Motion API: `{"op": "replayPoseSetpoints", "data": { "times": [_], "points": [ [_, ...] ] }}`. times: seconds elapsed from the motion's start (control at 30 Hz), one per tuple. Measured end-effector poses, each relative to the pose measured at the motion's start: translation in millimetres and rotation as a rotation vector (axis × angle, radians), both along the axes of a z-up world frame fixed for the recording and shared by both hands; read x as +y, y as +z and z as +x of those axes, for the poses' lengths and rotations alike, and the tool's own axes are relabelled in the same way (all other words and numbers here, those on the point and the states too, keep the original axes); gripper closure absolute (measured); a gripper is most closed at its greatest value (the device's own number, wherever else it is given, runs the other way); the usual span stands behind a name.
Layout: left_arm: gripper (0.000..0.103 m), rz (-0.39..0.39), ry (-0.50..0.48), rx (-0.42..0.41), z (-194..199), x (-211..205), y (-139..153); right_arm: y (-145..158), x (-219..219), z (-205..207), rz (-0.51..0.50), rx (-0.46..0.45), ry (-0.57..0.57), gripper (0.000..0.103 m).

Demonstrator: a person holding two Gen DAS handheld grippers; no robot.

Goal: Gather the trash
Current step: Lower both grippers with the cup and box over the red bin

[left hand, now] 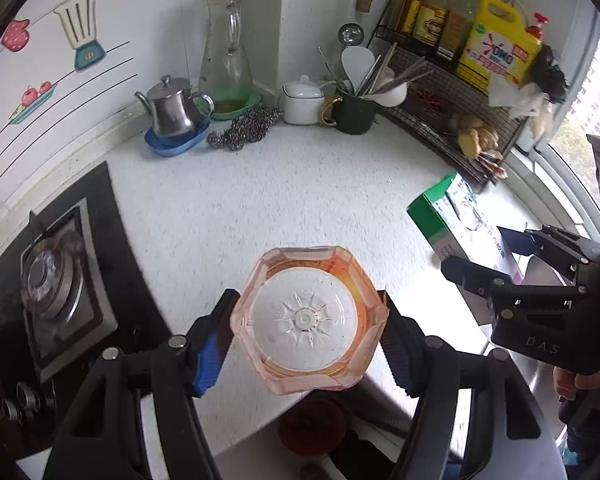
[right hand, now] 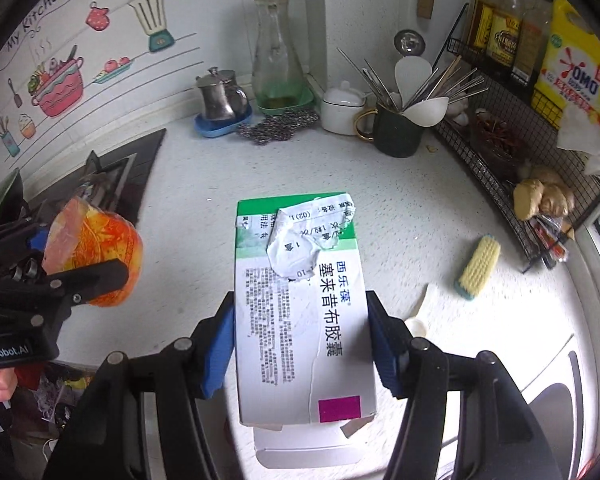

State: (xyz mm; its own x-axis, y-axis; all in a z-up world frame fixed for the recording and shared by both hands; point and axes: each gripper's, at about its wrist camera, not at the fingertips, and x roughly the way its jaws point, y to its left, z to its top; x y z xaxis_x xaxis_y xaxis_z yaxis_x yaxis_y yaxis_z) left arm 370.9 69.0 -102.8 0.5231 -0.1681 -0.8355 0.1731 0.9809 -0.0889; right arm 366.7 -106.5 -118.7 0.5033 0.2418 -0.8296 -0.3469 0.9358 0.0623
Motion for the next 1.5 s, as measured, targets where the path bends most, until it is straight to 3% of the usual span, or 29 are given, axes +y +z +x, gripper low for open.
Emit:
{"op": "replayPoseSetpoints", "data": {
  "times": [0.37, 0.77, 0.97, 1.2, 1.5],
  "points": [
    [0.038, 0.020, -0.018, -0.053, -123, 28, 16, 18, 51, -114, 0.032, -0.024, -0.001, 0.046],
    [0.038, 0.006, 0.029, 0.019, -208, 60, -25, -8, 75, -193, 0.011, 0.027, 0.004, 0.046],
    [0.038, -0.015, 0.053, 0.120, -223, 62, -78, -53, 74, -209, 0.009, 0.074, -0.031, 0.046],
    [0.038, -0.024, 0.040, 0.225, -230, 50, -157, -131, 78, -218, -0.030, 0.214, -0.026, 0.046],
    [0.038, -0.021, 0.017, 0.311, -231, 35, -257, -223, 78, -224, -0.061, 0.291, -0.057, 0.046]
  ]
}}
